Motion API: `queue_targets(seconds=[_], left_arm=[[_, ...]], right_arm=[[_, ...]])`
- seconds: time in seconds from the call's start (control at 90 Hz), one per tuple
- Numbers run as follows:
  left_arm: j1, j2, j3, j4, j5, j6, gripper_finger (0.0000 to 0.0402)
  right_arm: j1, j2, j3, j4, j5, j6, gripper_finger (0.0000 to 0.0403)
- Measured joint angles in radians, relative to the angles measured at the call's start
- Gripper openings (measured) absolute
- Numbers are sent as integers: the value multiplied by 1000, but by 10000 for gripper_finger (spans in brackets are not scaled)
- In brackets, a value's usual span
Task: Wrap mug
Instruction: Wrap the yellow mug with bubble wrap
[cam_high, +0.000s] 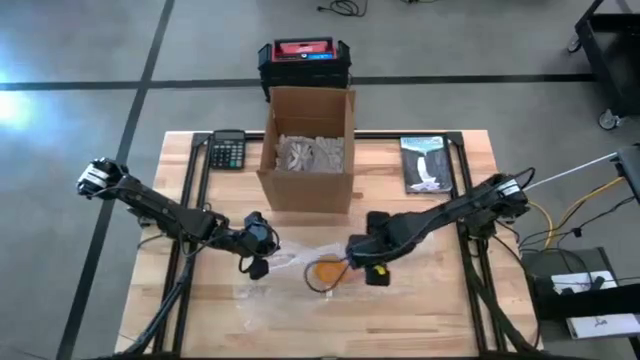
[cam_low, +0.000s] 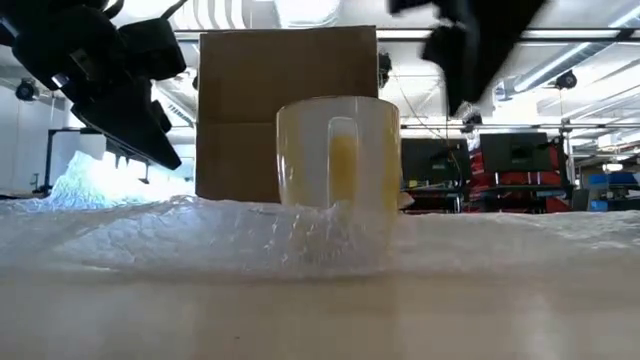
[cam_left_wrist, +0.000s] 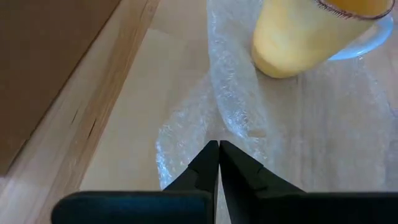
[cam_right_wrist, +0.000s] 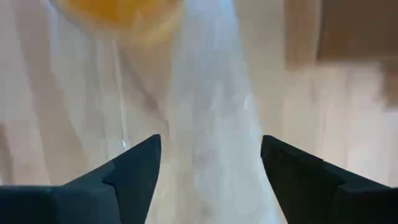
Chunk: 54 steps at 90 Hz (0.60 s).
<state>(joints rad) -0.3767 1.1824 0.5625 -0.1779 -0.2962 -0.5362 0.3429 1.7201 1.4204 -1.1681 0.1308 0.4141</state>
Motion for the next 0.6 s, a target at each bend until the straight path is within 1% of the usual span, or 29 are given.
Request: queue_targets(seconds=[0.2,0.367,0.478,0.6], left_arm=[[0,0,0,2,0,0,0],[0,0,0,6,0,0,0],[0,0,0,13,0,0,0],[0,0,0,45,0,2,0]], right_arm=[[39,-153,-306,22,-1,209,262],[73,-313,-549,115,-1,441,246],[91,-375,-664,156,-3,564,233],[98,-385,-741,215,-4,597,221]])
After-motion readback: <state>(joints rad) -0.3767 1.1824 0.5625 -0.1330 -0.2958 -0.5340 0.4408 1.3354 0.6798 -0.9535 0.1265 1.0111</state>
